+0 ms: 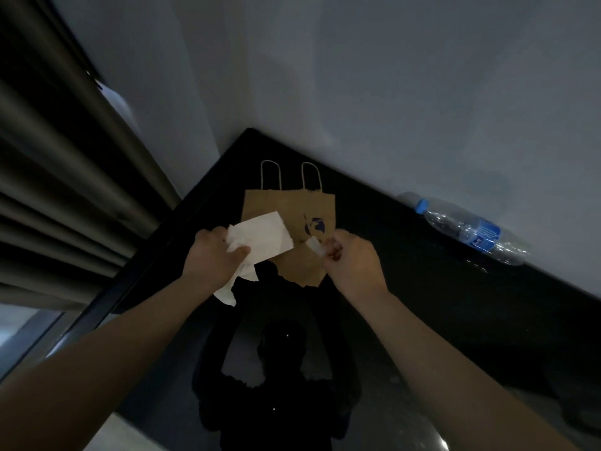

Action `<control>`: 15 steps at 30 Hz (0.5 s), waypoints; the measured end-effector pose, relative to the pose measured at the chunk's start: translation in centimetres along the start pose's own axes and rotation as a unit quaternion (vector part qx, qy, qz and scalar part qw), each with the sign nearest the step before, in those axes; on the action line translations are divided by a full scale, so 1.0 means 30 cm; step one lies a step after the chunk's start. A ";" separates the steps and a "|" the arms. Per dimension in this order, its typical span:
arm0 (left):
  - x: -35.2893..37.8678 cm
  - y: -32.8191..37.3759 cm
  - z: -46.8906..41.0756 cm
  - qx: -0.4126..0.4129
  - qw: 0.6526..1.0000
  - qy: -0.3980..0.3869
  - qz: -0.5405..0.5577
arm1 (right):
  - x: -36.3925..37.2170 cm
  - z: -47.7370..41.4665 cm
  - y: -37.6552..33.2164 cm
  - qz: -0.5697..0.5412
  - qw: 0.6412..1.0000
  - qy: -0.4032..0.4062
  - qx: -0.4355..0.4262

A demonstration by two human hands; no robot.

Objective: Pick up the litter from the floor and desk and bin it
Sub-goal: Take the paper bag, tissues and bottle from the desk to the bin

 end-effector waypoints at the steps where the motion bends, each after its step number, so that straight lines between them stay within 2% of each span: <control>1: -0.005 -0.011 -0.009 -0.004 1.000 0.003 0.002 | 0.009 -0.020 -0.022 0.000 1.000 0.000 0.001; 6: -0.017 -0.001 -0.056 -0.021 1.000 0.018 0.003 | 0.043 -0.052 -0.057 -0.010 0.999 -0.029 0.026; 10: 0.012 0.028 -0.097 -0.012 1.000 0.020 0.009 | 0.039 -0.046 0.022 0.041 0.997 0.002 0.064; 15: 0.081 0.076 -0.137 -0.021 1.000 -0.004 -0.016 | 0.105 -0.057 0.132 0.004 0.982 -0.138 0.127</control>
Point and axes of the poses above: each hand's wrist, its own z-axis away from the middle knuckle, its own x-axis out of the palm, y = z × x, the point moved 6 cm from there along -z, towards the middle knuckle, and after that the axes turned 15 degrees about x, right-handed, at the moved point
